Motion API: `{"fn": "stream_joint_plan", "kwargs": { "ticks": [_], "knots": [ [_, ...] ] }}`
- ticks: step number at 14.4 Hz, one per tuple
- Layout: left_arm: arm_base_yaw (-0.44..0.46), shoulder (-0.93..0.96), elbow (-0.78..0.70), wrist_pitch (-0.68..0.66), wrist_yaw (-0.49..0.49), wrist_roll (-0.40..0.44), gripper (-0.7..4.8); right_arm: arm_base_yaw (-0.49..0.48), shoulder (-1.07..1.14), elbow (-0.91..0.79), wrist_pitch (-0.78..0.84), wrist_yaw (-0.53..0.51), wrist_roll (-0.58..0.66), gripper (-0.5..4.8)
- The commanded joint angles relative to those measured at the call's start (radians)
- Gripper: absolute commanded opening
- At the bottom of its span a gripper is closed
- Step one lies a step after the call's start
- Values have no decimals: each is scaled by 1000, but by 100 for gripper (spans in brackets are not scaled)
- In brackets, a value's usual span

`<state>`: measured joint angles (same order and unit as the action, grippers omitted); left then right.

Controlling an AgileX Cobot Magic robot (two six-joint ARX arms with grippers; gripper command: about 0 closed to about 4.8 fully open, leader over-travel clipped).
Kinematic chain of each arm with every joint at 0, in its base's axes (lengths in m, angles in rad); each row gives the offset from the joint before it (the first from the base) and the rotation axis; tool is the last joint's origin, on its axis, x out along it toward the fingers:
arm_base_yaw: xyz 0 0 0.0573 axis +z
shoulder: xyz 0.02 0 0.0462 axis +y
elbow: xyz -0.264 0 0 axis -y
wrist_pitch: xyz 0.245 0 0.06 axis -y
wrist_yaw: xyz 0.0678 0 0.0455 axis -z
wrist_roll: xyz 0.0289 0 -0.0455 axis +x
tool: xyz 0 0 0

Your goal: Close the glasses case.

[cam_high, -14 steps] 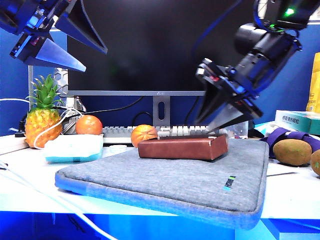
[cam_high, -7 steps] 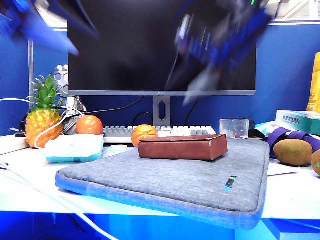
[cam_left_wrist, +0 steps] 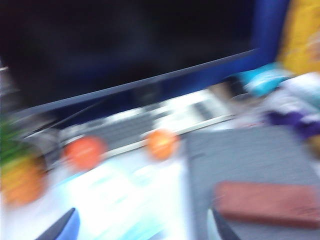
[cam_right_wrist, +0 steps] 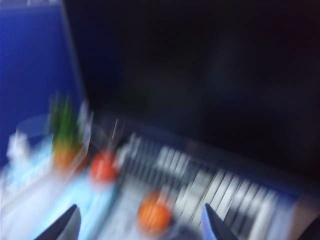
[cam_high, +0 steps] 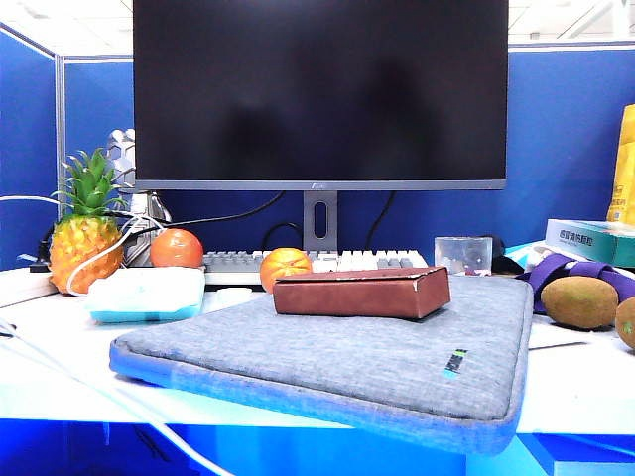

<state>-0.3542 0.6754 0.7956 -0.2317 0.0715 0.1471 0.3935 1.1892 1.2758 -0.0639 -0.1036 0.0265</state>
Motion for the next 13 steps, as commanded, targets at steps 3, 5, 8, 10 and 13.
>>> {"fn": "stream_joint_plan", "kwargs": {
  "ticks": [3,5,8,10,13],
  "knots": [
    [13,-425,-194,-6,-83,29,339,1,-438,-328,41,151,-56,319],
    [12,-567,-231,-13,-155,29,338,6,-634,-477,46,183,-42,319],
    [12,-671,-237,-92,-164,29,330,10,-930,-681,46,163,12,319],
    [12,-671,-243,-150,-164,28,331,10,-1033,-790,44,131,32,319],
    [12,-671,-296,-203,-165,-44,331,10,-1057,-953,46,124,152,318]
  ]
}}
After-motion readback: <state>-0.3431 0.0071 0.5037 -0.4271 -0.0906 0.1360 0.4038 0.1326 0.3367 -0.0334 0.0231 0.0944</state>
